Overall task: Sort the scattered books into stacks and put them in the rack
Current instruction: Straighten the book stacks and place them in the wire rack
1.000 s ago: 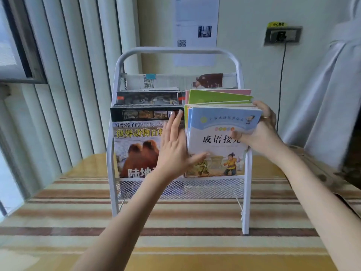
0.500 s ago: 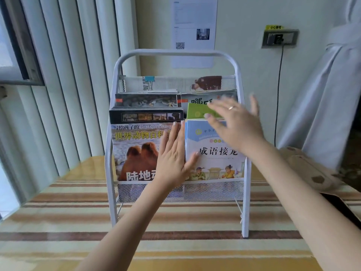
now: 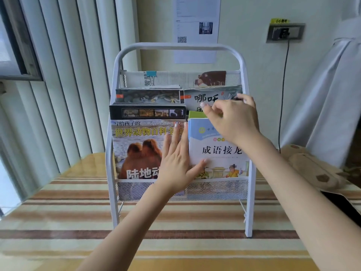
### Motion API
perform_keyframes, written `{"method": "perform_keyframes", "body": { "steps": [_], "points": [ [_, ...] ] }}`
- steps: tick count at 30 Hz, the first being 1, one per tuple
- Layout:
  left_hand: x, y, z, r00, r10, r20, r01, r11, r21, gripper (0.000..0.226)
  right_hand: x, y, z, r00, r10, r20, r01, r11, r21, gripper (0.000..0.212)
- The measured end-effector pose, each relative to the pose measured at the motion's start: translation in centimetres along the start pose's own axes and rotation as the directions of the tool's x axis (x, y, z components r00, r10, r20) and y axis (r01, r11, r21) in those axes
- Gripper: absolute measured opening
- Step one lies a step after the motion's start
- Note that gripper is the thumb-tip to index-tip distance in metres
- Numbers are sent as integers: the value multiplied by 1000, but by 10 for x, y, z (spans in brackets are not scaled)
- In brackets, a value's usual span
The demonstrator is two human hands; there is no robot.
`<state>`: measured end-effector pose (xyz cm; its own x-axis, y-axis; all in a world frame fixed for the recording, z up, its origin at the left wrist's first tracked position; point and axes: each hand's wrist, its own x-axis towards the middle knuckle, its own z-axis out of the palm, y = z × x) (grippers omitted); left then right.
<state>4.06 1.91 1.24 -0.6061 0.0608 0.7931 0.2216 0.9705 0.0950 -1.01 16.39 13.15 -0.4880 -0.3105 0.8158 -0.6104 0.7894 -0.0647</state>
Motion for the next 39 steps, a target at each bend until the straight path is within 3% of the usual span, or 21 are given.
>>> {"method": "perform_keyframes", "body": {
  "steps": [4,7,9,13,15,17,20,22,25,27,29,34,37,39],
  "points": [
    [-2,-7,-15,997,67,44,-68,998,14,87,-4,-32,11,996,-12,94,20,996,-81,56],
    [2,-10,-36,988,69,-137,-82,993,-89,57,-4,-42,11,985,-49,164,55,998,-30,56],
    [7,-7,-42,973,27,-227,-63,986,-155,45,-2,-43,10,967,-109,228,138,984,-114,60],
    [5,4,-30,996,-7,-93,-15,972,-236,58,-8,-38,11,955,-73,287,99,992,-77,65],
    [-3,15,-22,999,-40,-10,33,909,-415,69,-13,-40,16,982,8,188,11,995,-99,73],
    [-9,25,-17,993,-119,-21,86,819,-568,73,-17,-49,20,992,107,67,-101,991,-91,77],
    [-6,40,-18,944,-329,-3,215,625,-751,80,-22,-59,30,989,147,20,-145,986,-79,76],
    [-1,39,-18,941,-335,38,224,537,-813,85,-19,-54,31,989,137,-51,-140,989,-56,74],
    [5,31,-18,959,-273,73,215,536,-816,84,-8,-42,28,1000,8,-26,-7,1000,21,65],
    [6,30,-17,966,-251,65,206,588,-783,81,-5,-39,33,996,-84,21,85,995,-49,53],
    [1,36,-12,970,-239,38,188,643,-743,78,-7,-40,38,992,-114,-57,109,991,-79,44],
    [-35,54,7,905,-423,-36,305,706,-640,71,-7,-35,40,966,-160,-204,161,987,-15,47],
    [-31,56,-1,854,-520,-3,406,671,-621,65,-8,-35,22,989,-144,-25,145,986,84,56],
    [-28,56,-7,859,-506,83,452,670,-589,71,-9,-28,8,979,-157,132,133,976,172,51]
  ]
}}
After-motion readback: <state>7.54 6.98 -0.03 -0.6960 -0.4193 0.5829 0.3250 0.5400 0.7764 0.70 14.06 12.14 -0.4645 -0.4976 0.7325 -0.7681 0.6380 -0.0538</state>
